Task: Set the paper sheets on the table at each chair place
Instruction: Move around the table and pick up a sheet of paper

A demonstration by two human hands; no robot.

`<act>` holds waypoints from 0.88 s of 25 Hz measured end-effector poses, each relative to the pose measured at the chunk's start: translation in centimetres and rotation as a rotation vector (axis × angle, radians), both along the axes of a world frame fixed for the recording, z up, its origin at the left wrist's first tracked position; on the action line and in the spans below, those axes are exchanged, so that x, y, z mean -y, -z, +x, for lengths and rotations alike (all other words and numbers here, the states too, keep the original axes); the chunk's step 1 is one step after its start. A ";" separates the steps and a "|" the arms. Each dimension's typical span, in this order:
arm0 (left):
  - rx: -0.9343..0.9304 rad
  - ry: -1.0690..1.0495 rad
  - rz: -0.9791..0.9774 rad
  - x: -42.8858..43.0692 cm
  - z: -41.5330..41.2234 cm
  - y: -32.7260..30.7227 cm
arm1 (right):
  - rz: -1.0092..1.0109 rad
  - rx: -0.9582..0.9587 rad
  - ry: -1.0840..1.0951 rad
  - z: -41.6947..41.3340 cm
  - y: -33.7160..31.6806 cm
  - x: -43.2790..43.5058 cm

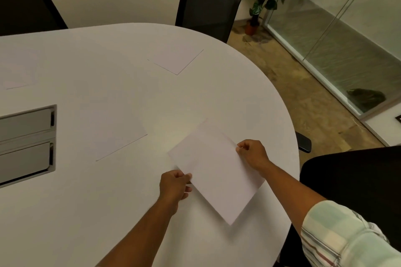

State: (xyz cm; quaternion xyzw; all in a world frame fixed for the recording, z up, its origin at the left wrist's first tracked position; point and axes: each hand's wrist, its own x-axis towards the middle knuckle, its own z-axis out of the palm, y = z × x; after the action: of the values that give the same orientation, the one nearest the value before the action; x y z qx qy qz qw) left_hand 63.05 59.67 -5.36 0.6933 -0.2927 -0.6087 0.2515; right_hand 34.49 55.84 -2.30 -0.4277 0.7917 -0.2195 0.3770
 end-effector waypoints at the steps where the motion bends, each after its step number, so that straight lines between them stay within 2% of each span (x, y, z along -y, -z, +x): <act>1: 0.010 0.004 0.016 0.1 -1.0 0.5 | 0.016 -0.025 -0.021 -0.9 0.3 0.7; 10: 0.033 -0.068 0.158 2.2 -7.1 3.1 | 0.048 -0.204 -0.117 -4.7 4.4 7.0; 22: 0.054 -0.074 0.155 5.2 -9.6 4.5 | 0.000 -0.276 -0.200 -5.9 8.1 10.5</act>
State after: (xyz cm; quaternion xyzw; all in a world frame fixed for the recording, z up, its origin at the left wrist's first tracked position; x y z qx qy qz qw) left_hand 53.44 54.43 -9.86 0.7371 -0.2254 -0.6009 0.2115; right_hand 28.60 45.35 -10.40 -0.5304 0.7895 -0.1197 0.2846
